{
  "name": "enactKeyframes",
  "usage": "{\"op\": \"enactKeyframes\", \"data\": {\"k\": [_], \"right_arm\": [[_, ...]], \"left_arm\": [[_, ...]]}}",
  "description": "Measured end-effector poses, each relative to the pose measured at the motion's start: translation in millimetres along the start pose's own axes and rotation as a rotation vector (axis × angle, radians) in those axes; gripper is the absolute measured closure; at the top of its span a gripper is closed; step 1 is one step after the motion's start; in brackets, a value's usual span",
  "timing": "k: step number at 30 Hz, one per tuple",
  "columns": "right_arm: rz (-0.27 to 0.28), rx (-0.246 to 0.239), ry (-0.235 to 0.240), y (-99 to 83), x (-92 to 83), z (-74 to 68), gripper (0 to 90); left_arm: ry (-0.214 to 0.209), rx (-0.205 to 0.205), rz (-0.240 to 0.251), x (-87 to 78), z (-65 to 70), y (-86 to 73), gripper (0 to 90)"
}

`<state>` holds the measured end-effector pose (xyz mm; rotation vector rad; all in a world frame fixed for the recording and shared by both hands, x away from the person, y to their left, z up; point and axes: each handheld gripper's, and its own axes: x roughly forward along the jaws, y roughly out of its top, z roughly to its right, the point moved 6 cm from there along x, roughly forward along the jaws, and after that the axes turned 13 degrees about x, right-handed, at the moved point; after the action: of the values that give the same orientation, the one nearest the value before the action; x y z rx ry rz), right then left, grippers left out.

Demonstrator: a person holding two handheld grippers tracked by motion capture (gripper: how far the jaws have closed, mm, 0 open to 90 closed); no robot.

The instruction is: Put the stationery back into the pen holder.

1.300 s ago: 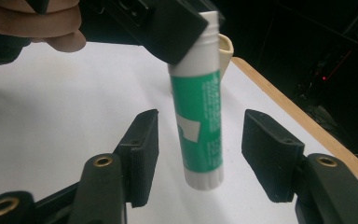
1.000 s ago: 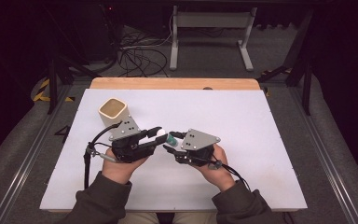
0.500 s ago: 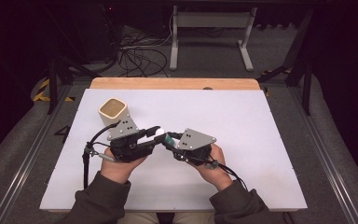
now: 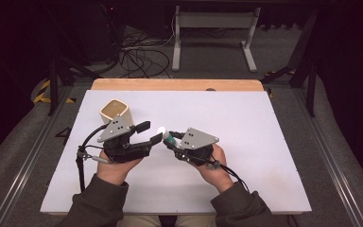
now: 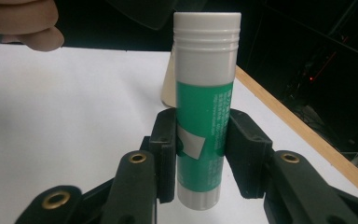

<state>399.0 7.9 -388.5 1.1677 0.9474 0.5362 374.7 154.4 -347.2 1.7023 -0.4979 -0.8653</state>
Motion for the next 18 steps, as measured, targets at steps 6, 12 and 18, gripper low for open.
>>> {"op": "enactKeyframes", "data": {"k": [6,12,18], "right_arm": [[0.032,0.046,0.004,6.0,4.0,3.8,65.8],[0.053,0.074,0.007,11.6,8.5,5.2,65.8],[0.075,0.09,0.016,20.9,16.4,4.6,65.8]], "left_arm": [[0.026,0.011,0.018,-8.0,-7.5,-0.6,31.1],[0.039,0.018,0.029,-13.4,-12.6,-3.0,24.3],[0.055,0.049,0.057,-17.9,-17.3,-4.7,19.5]]}}
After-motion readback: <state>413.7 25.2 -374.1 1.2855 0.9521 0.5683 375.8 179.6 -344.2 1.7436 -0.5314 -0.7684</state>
